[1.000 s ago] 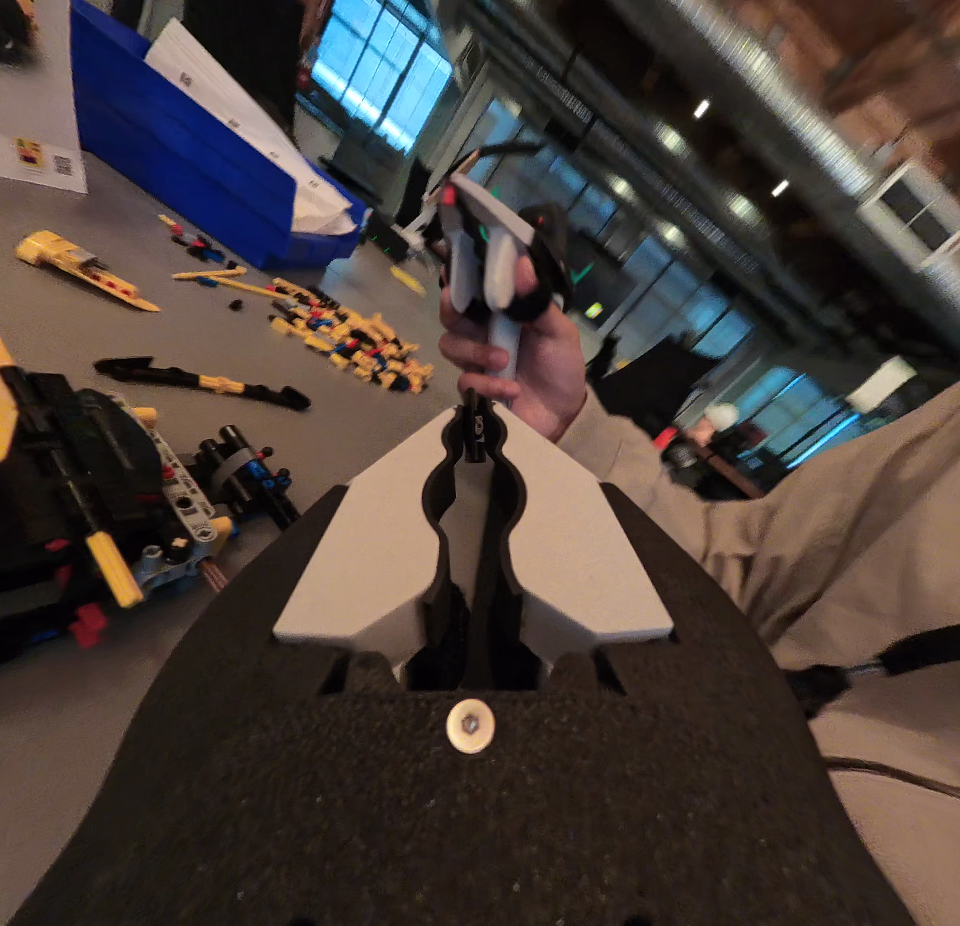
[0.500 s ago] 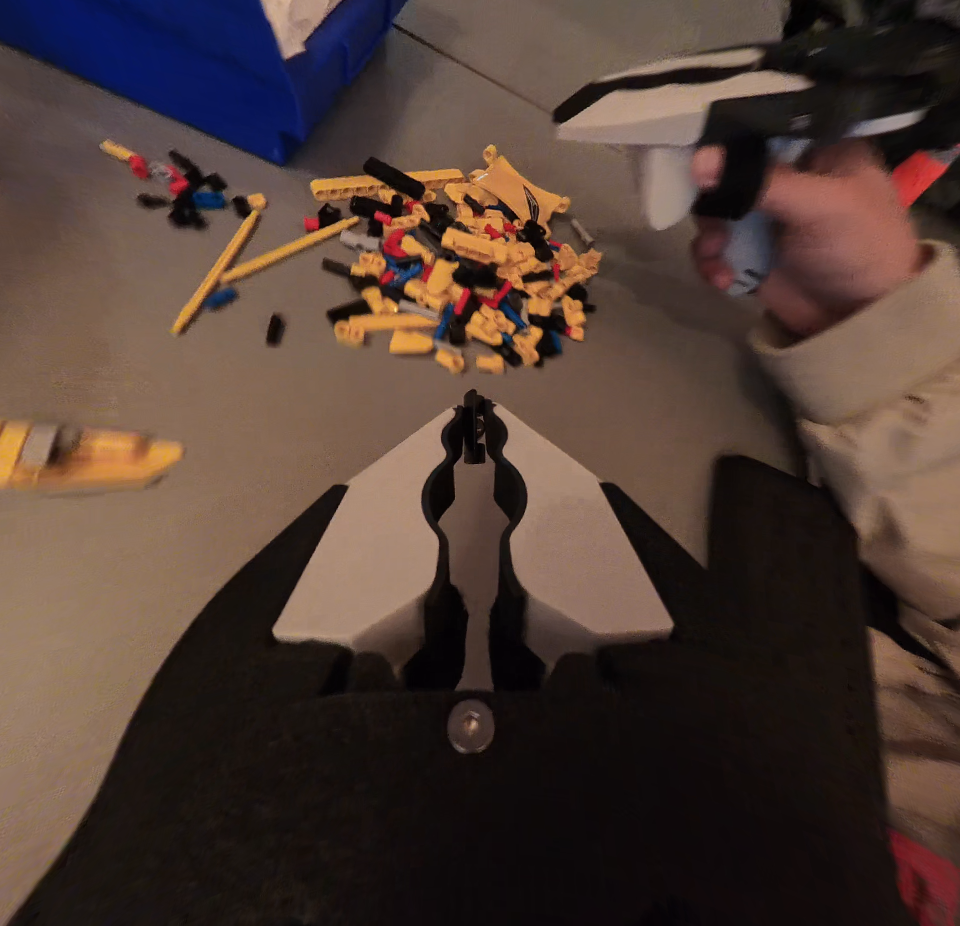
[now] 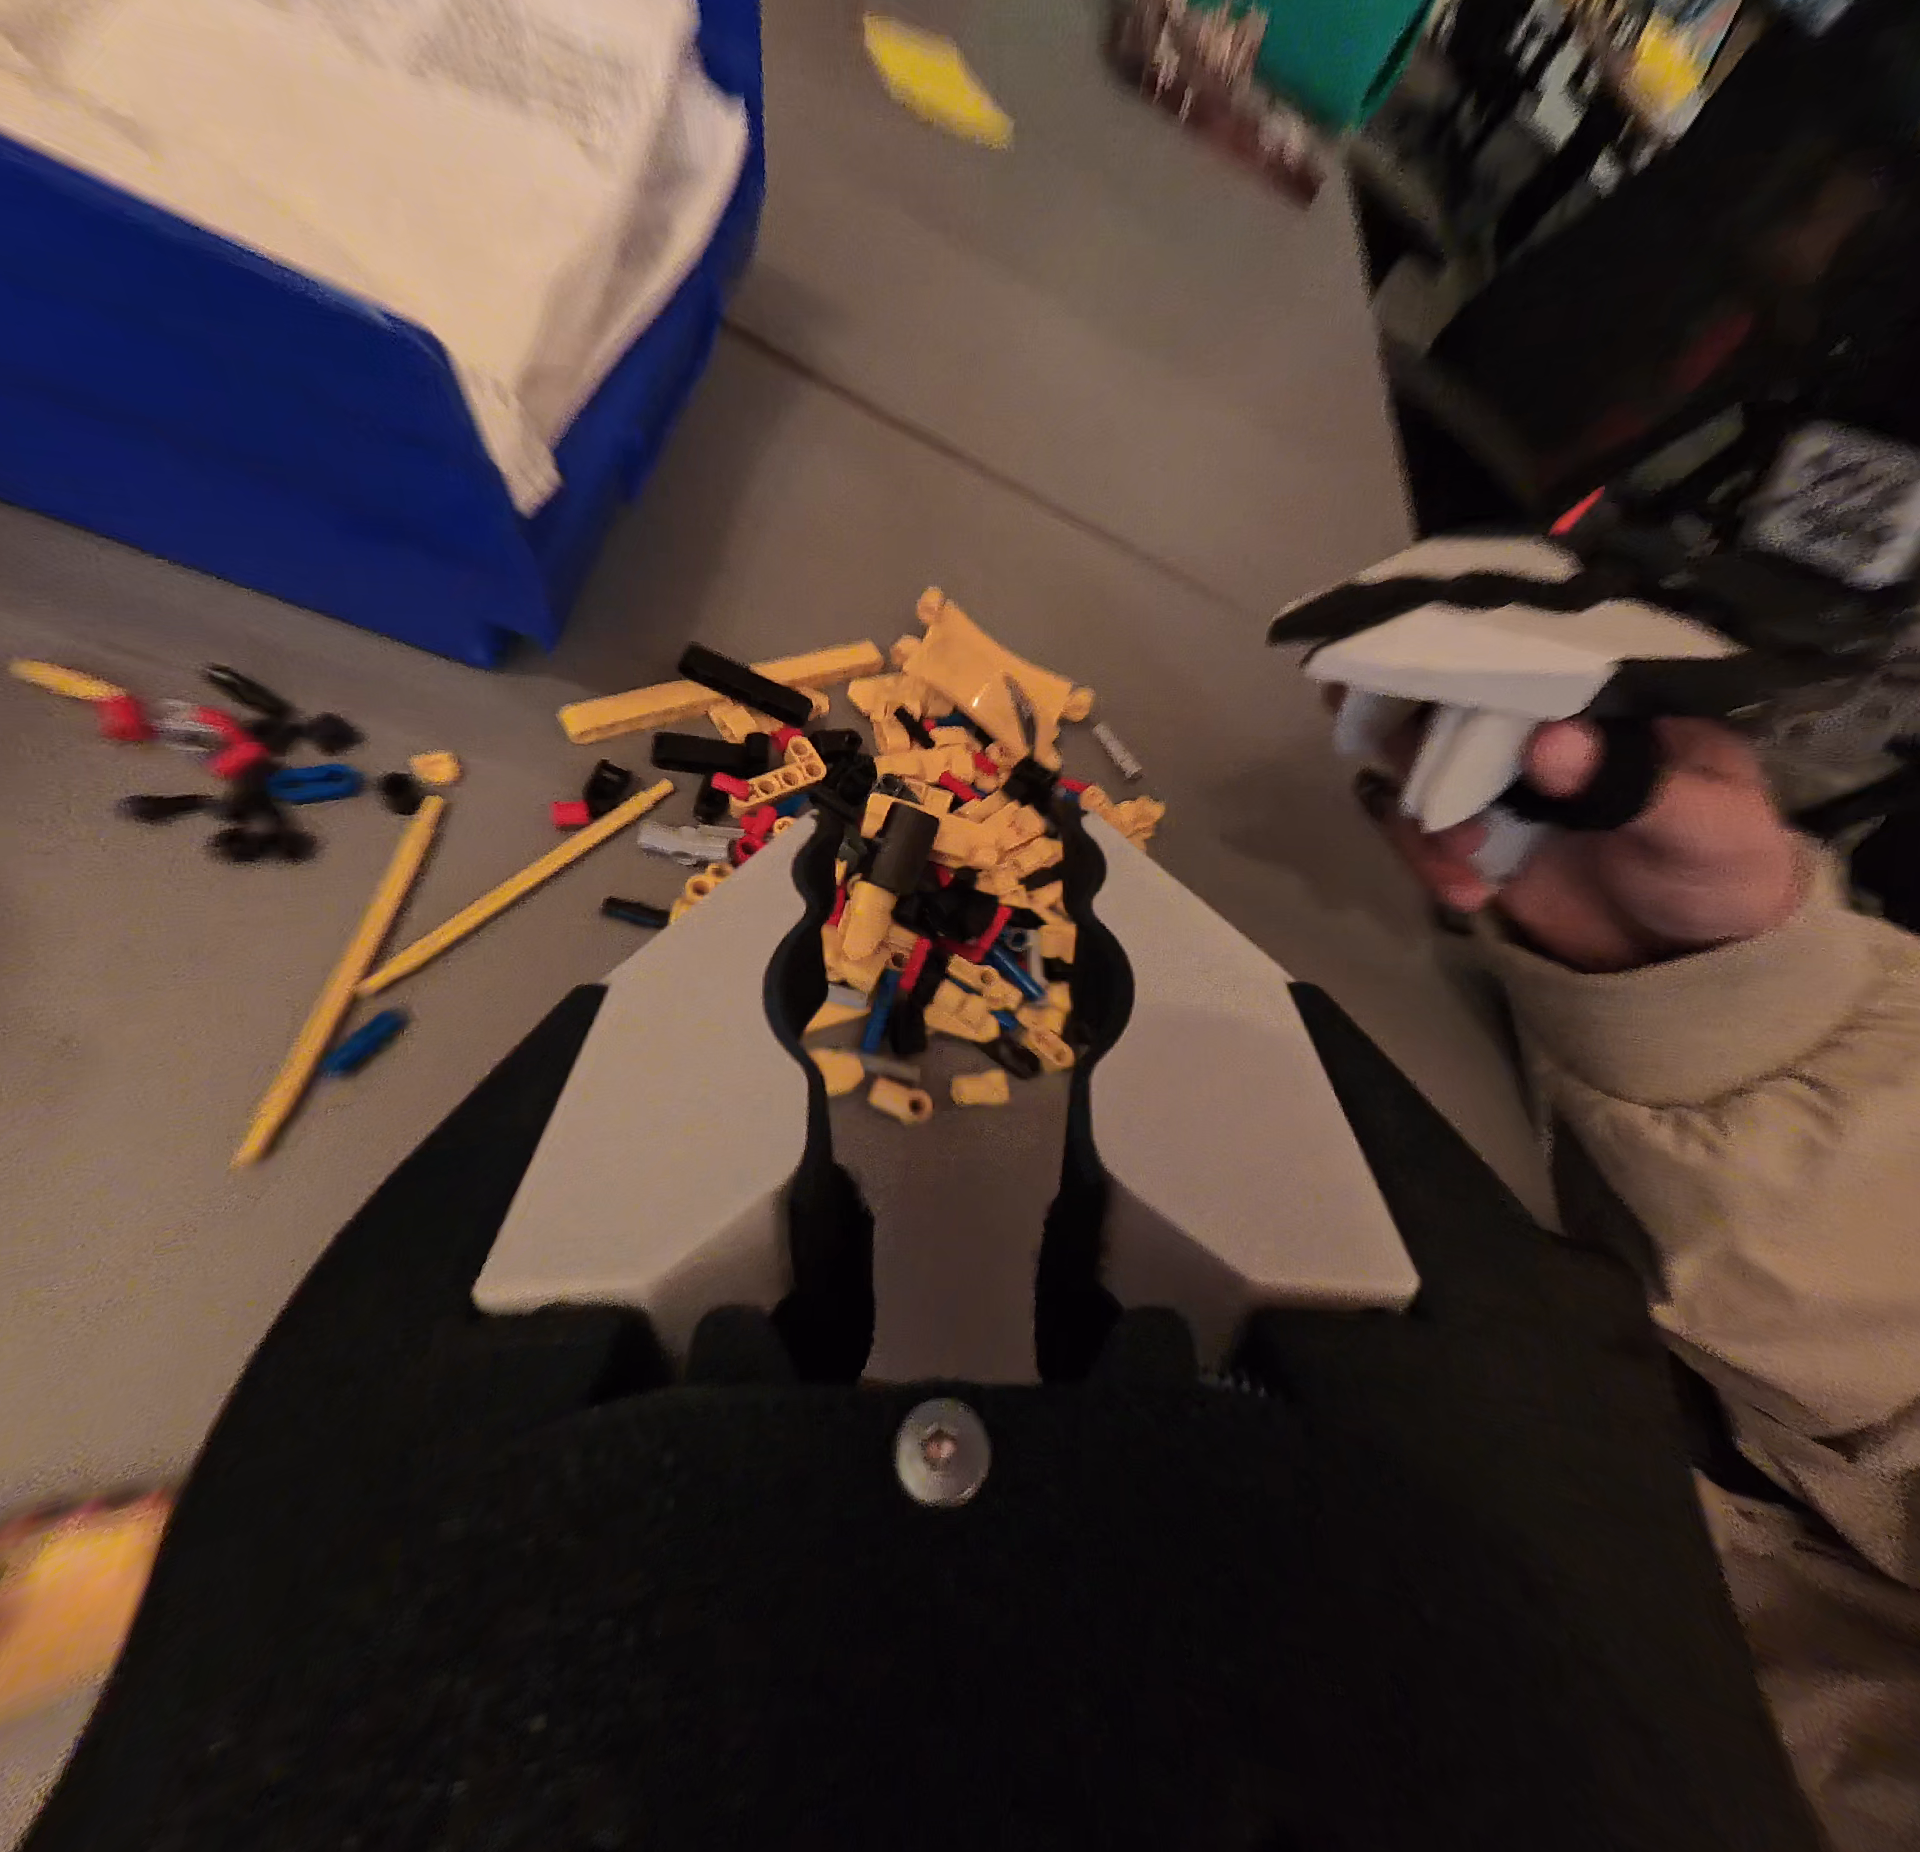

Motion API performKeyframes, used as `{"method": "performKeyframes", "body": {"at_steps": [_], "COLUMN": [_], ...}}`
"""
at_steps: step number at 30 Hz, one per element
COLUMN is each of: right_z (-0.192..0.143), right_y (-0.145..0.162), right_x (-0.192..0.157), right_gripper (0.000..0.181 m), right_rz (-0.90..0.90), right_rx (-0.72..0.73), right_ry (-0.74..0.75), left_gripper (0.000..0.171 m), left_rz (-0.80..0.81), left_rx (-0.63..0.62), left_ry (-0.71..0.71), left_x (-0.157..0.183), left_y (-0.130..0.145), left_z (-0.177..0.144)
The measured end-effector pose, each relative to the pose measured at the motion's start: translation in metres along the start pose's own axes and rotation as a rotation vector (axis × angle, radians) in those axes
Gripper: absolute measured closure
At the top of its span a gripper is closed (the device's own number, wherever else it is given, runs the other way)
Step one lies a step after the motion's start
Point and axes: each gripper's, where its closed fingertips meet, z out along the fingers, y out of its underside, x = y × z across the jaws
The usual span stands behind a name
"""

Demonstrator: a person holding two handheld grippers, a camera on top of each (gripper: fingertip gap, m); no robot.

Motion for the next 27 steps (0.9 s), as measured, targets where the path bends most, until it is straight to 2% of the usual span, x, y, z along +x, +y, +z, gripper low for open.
{"method": "performKeyframes", "body": {"at_steps": [3, 5, 6, 9, 11, 13, 16, 19, 21, 23, 27], "right_z": [0.016, 0.031, 0.039, 0.06, 0.071, 0.085, 0.097, 0.099, 0.092, 0.085, 0.084], "right_y": [0.003, 0.023, 0.035, 0.065, 0.09, 0.108, 0.12, 0.129, 0.139, 0.154, 0.168], "right_x": [-0.051, -0.091, -0.112, -0.184, -0.223, -0.243, -0.269, -0.282, -0.294, -0.301, -0.302], "right_gripper": [0.155, 0.141, 0.13, 0.122, 0.12, 0.131, 0.148, 0.156, 0.156, 0.152, 0.147], "right_rz": [-0.288, -0.474, -0.539, -0.606, -0.59, -0.593, -0.522, -0.552, -0.604, -0.647, -0.497], "right_rx": [-0.002, -0.06, -0.088, -0.107, -0.168, -0.209, -0.211, -0.244, -0.241, -0.274, -0.435], "right_ry": [-0.126, -0.219, -0.267, -0.465, -0.567, -0.577, -0.61, -0.631, -0.701, -0.756, -0.788], "left_gripper": [0.129, 0.129, 0.128, 0.129, 0.129, 0.129, 0.129, 0.13, 0.148, 0.153, 0.159], "left_rz": [0.112, 0.229, 0.272, 0.304, 0.231, 0.155, 0.184, 0.199, 0.179, 0.15, 0.205], "left_rx": [0.155, 0.187, 0.169, 0.015, -0.101, -0.189, -0.286, -0.29, -0.242, -0.244, -0.272], "left_ry": [-0.086, -0.201, -0.245, -0.358, -0.356, -0.369, -0.46, -0.486, -0.464, -0.448, -0.438], "left_x": [0.016, 0.027, 0.033, 0.04, 0.047, 0.051, 0.043, 0.039, 0.04, 0.037, 0.04], "left_y": [-0.014, 0.001, 0.017, 0.093, 0.153, 0.204, 0.253, 0.263, 0.257, 0.26, 0.264], "left_z": [-0.099, -0.172, -0.204, -0.27, -0.281, -0.272, -0.255, -0.244, -0.241, -0.239, -0.237]}}
